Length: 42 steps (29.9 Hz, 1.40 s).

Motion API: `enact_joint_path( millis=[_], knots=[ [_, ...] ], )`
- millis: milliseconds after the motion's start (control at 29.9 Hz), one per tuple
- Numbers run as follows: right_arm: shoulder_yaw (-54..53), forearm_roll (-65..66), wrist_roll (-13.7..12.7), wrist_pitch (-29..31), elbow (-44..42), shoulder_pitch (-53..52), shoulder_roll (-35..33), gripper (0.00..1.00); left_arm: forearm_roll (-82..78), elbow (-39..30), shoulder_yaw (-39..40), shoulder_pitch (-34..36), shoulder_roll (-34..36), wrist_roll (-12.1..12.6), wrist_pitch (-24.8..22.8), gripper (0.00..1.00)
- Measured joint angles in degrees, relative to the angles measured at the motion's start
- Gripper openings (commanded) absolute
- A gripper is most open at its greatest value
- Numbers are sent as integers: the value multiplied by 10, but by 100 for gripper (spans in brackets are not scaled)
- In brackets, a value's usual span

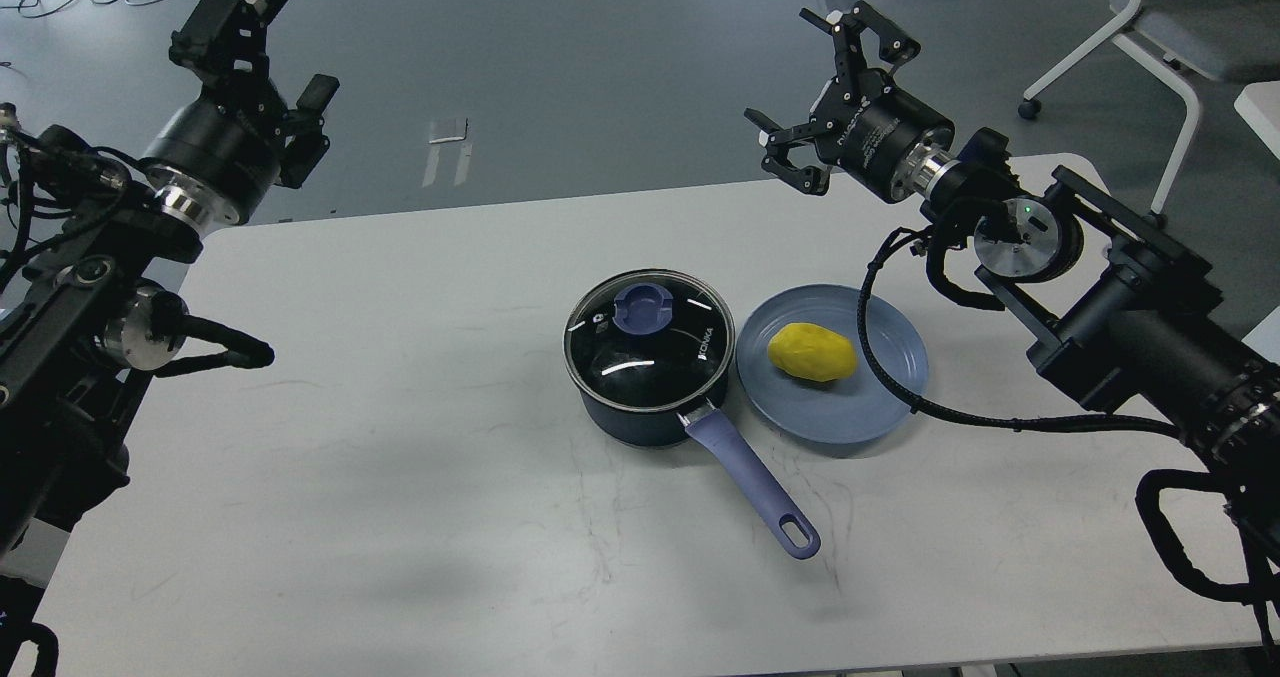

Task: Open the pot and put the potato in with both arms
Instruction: 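Reach the left gripper over the saucepan toward the glass lid knob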

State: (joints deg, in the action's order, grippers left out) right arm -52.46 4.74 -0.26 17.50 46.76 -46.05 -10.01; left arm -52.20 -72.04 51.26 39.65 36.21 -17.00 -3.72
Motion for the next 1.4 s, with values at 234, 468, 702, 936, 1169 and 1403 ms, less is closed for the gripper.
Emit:
enact_joint_path(
  millis=[234,468,702,936,1169,1403],
  knots=[
    [0,-1,0,4,0,12,-30,100,-150,-53,-113,10,19,-29,36,98],
    [3,0,0,5,1,14,-76,100,-391,-56,-196,22,-2,-36,66,98],
    [3,-1,1,4,2,25,-95,100,-583,-55,-199,22,-51,-39,112,98],
    [3,-1,4,3,2,33,-97,100,-675,-23,-218,42,-97,-57,134,98],
    [3,-1,4,2,1,34,-99,100,-723,19,-261,46,-131,-59,162,98],
    [5,-1,5,1,0,35,-99,100,-722,81,-266,46,-163,-59,165,98]
  ],
)
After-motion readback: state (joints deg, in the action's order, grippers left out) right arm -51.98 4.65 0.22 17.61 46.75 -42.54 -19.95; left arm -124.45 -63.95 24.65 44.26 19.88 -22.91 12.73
